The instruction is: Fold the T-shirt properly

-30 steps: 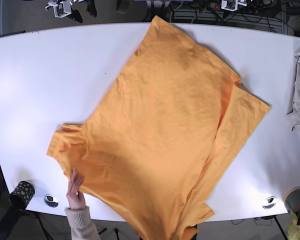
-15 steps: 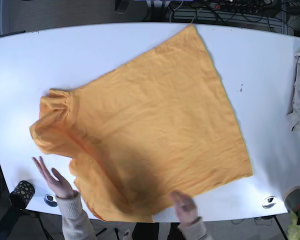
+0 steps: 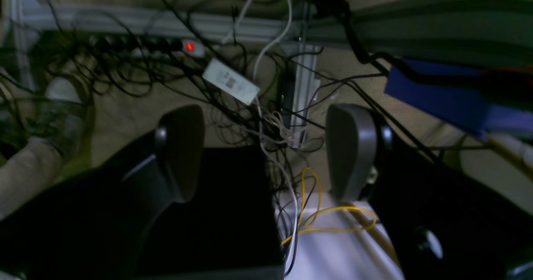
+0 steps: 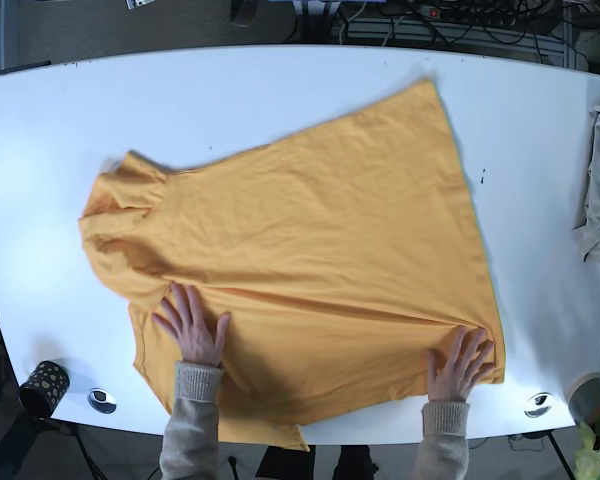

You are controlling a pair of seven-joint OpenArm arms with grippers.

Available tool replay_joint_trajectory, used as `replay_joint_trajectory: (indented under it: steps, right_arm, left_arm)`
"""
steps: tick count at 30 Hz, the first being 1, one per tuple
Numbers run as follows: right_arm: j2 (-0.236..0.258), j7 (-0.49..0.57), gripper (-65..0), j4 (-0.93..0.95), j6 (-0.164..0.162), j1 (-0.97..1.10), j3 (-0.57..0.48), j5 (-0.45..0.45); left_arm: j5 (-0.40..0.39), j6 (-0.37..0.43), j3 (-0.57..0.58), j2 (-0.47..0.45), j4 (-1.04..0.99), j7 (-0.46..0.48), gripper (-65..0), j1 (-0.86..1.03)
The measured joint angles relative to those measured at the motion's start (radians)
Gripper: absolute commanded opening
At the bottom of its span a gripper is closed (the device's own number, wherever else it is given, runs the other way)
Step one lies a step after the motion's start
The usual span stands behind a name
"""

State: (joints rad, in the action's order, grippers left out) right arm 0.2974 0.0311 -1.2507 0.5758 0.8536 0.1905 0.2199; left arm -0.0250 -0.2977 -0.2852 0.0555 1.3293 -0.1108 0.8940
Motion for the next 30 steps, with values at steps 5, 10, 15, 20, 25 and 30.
replay_joint_trajectory:
  steps: [5,10,15,20,25,30]
  right_arm:
    - [0.002,0.0,-38.2,0.125,0.002,-0.069,-0.056,-0.008]
    - [-0.004,-0.002,-38.2,0.196,0.0,-0.126,-0.074,-0.005]
    - [0.005,0.012,-38.2,0.127,-0.004,-0.1,-0.064,0.001]
    - [0.005,-0.003,-38.2,-0.006,0.0,0.009,-0.064,-0.005]
    - [0.016,-0.029,-38.2,-0.146,0.0,0.128,-0.01,0.008]
    - [0.01,-0.107,-38.2,-0.296,0.0,0.216,0.068,0.008]
  left_arm:
    - [-0.001,0.005,-0.01,-0.006,-0.13,0.005,-22.8,-0.088]
    - [0.0,0.005,-0.009,-0.006,-0.213,0.006,-22.9,-0.148]
    - [-0.003,0.003,-0.008,-0.001,-0.133,0.009,-22.9,-0.114]
    - [-0.004,0.008,-0.01,0.011,0.035,0.0,-22.9,0.0]
    - [-0.003,-0.006,-0.006,0.027,0.211,-0.011,-22.9,0.1]
    - [-0.005,-0.005,-0.003,0.027,0.393,0.0,-22.8,0.166]
